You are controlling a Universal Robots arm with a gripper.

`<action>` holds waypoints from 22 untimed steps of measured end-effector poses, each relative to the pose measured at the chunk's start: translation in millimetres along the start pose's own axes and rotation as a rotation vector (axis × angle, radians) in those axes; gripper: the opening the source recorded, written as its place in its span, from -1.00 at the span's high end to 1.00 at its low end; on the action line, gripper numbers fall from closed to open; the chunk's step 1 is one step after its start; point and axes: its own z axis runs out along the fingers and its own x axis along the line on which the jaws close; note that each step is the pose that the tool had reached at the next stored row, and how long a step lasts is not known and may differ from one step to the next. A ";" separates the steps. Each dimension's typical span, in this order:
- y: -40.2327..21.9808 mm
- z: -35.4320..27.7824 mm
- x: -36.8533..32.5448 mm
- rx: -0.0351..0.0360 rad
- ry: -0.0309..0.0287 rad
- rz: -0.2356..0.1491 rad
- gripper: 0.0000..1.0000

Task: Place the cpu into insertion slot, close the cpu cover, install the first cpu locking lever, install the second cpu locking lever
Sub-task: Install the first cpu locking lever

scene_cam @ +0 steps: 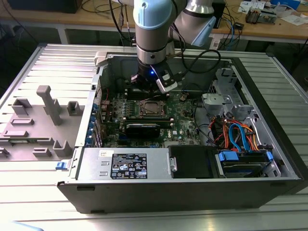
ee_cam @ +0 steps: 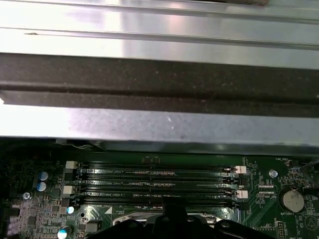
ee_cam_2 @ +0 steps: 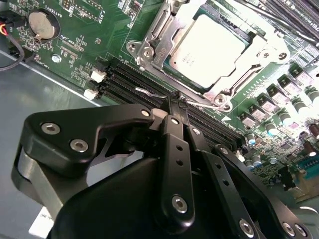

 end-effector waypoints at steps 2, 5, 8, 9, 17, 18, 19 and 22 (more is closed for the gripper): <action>-0.4 1.7 -0.2 0.0000 0.0002 0.000 0.79; -0.6 2.5 -2.1 0.0002 0.0000 0.000 0.79; -0.8 3.2 -5.2 0.0002 0.0000 0.000 0.79; -0.8 3.2 -5.2 0.0003 0.0000 0.000 0.79; -1.5 7.1 -5.2 0.0122 0.0005 -0.001 0.79; -1.7 7.7 -5.2 0.0208 0.0008 -0.001 0.79; -1.8 8.0 -5.2 0.0249 0.0008 -0.001 0.79; -2.0 9.3 -5.2 0.0364 0.0012 -0.002 0.79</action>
